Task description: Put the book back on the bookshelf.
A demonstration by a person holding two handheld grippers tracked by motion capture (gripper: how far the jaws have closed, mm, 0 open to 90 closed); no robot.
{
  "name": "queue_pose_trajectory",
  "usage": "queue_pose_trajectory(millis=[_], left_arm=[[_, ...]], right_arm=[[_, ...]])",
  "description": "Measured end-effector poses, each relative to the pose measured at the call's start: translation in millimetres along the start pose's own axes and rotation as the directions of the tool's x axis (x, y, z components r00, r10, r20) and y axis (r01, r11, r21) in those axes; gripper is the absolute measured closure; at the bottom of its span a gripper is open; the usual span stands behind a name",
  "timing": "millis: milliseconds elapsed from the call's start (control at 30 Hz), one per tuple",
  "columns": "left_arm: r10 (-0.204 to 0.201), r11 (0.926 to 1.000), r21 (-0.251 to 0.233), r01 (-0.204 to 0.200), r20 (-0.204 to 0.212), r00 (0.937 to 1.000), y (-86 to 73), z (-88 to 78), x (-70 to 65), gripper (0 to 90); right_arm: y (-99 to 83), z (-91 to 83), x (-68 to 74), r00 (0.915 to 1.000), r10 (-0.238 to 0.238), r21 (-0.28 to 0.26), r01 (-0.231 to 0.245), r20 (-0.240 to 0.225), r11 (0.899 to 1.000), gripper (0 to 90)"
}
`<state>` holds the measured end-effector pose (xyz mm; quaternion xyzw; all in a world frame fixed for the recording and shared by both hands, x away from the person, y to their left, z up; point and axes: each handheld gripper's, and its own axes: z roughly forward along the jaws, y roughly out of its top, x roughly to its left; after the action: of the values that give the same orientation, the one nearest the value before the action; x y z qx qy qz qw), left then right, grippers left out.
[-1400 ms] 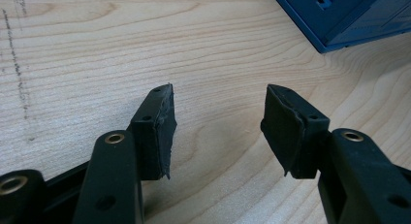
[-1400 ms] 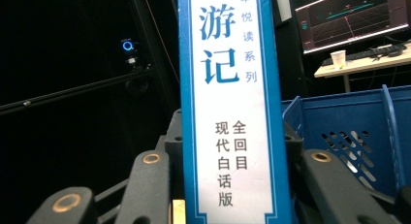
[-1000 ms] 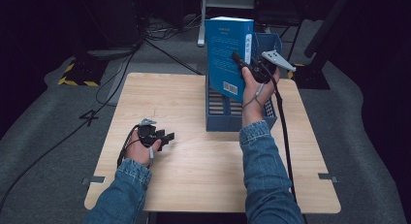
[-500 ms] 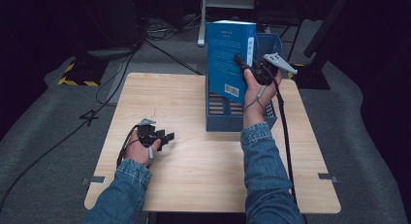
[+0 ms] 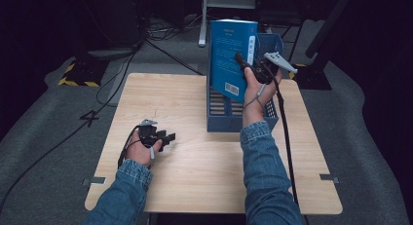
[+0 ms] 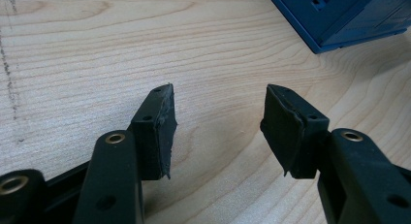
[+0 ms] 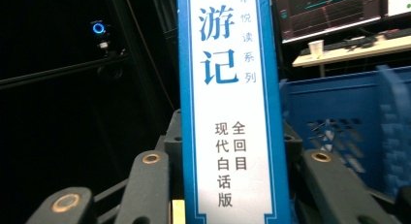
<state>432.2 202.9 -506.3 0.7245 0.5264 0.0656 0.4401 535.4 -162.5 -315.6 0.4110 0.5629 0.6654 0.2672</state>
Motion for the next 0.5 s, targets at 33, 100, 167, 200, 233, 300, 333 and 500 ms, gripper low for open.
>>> queue_pose_trajectory(millis=[33, 100, 167, 200, 233, 300, 333, 500], left_arm=[[-0.001, 1.0000, 0.000, 0.001, 0.002, 1.0000, 0.0, 0.0, 0.1, 45.8], [-0.001, 1.0000, -0.004, 0.001, 0.003, 1.0000, -0.1, 0.1, 0.5, 45.8], [-0.002, 1.0000, -0.004, 0.002, 0.004, 1.0000, -0.3, 0.0, 0.6, 45.8], [-0.002, 1.0000, -0.004, 0.002, 0.005, 1.0000, -0.2, 0.0, 0.5, 45.8], [-0.002, 1.0000, -0.003, 0.002, 0.006, 1.0000, -0.1, 0.0, 0.6, 45.8], [-0.001, 1.0000, -0.003, 0.001, 0.008, 1.0000, 0.1, 0.2, 0.8, 45.8], [-0.001, 1.0000, 0.000, 0.001, 0.008, 1.0000, 0.0, 0.1, 0.5, 45.8], [0.006, 1.0000, -0.003, -0.006, -0.001, 1.0000, 0.1, 1.1, -1.2, 45.8]], right_arm=[[-1.7, 5.5, 3.1, 0.9999, 0.007, 0.005, -0.007, -0.009, 1.000, 61.9], [-6.4, 14.9, 7.5, 0.9996, 0.021, 0.016, -0.021, -0.021, 1.000, 61.8], [-10.7, 22.1, 10.1, 1.0000, -0.004, 0.028, 0.004, 0.002, 1.000, 61.7], [-13.8, 25.2, 9.0, 0.9999, -0.009, 0.040, 0.009, 0.010, 0.999, 61.7], [-17.6, 27.5, 7.2, 0.9998, -0.006, 0.047, 0.006, 0.016, 0.999, 61.5], [-22.4, 28.0, 5.9, 0.9997, -0.007, 0.029, 0.006, 0.021, 1.000, 61.4], [-24.3, 27.8, 6.0, 0.9995, -0.021, 0.026, 0.021, 0.023, 0.999, 61.3], [-35.0, 31.2, 8.1, 0.9970, -0.058, 0.071, 0.055, 0.050, 0.996, 60.3]])
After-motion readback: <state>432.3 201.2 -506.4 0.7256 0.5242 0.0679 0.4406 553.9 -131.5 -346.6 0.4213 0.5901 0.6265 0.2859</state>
